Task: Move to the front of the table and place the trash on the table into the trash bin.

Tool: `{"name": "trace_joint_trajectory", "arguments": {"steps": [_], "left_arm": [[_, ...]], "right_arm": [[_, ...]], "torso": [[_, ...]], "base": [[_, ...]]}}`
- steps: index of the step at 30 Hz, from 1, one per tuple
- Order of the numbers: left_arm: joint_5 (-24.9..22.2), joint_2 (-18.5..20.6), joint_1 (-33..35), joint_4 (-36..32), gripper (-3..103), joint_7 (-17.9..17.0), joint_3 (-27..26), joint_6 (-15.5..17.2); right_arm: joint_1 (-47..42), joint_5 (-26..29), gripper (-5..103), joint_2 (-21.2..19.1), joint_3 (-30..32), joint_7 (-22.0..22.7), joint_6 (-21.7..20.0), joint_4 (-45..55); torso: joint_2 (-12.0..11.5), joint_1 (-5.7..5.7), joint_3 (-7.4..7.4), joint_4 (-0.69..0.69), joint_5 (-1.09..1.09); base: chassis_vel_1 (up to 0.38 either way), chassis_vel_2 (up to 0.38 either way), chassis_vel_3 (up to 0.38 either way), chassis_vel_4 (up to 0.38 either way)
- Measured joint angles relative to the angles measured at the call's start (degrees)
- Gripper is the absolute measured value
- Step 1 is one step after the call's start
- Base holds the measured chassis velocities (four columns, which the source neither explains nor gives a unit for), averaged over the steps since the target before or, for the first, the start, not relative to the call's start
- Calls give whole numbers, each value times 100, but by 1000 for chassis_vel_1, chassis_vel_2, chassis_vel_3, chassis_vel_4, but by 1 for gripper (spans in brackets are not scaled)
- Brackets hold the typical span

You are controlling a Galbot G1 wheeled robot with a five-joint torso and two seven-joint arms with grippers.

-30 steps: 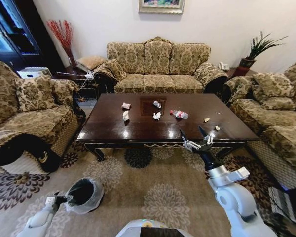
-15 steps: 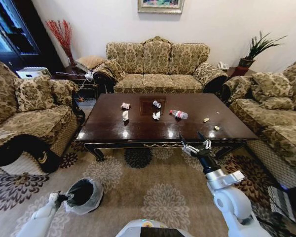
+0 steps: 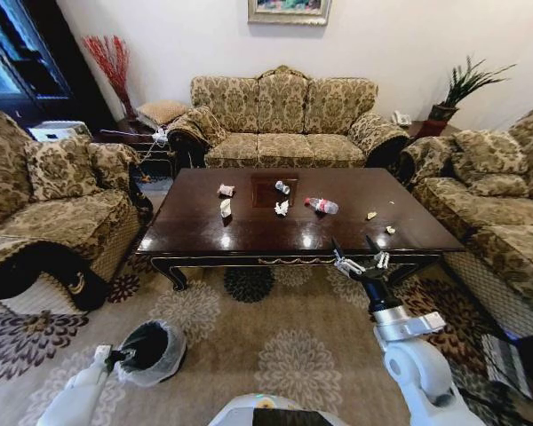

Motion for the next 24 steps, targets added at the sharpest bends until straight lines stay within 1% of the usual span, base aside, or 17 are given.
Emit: {"name": "trace_joint_trajectory", "arguments": {"steps": [9, 13, 15, 16, 17, 19, 20, 21, 22, 24], "left_arm": [[-4, -43, -19, 69, 99, 11, -43, 16], [-55, -62, -66, 87, 99, 22, -24, 69], [-89, -87, -160, 155, 99, 177, -15, 155], [-89, -87, -160, 155, 99, 177, -15, 155], [-93, -106, -188, 169, 100, 328, -38, 186], [-3, -126, -182, 126, 92, 626, -70, 315], [-3, -126, -182, 126, 92, 626, -70, 315], [97, -131, -183, 130, 92, 756, -96, 348], [178, -137, -199, 173, 84, 850, -123, 369], [219, -144, -220, 219, 84, 879, -145, 374]], "right_arm": [[-21, 17, 100, 4, 1, 9, 7, 59], [-35, 113, 100, 19, -15, 183, 91, 69], [-70, 134, 100, 15, 20, 210, 117, 99], [-70, 134, 100, 15, 20, 210, 117, 99], [-86, 136, 100, 9, 38, 226, 118, 112], [-103, 147, 100, 6, 56, 352, 94, 123], [-103, 147, 100, 6, 56, 352, 94, 123], [-102, 153, 100, 11, 57, 444, 73, 123], [-97, 155, 100, 15, 58, 542, 53, 111], [-97, 153, 100, 16, 58, 575, 46, 94]], "torso": [[0, 0, 0, 0, -1], [0, 0, 0, 0, 2], [0, 0, 0, 0, -5], [0, 0, 0, 0, -5], [0, 0, 0, 1, -7], [0, 0, 0, 1, -3], [0, 0, 0, 1, -3], [0, 0, 0, 1, -1], [0, 0, 0, 0, -1], [0, 0, 0, 0, 1]], "base": [[21, 31, -26, -25], [114, 108, -114, -120], [116, 116, -131, -94], [118, 115, -131, -77], [83, 81, -96, -77], [63, 59, -42, -30], [42, 59, -22, -25], [0, 0, 0, 0], [0, 0, 0, 0], [0, 0, 0, 0]]}}
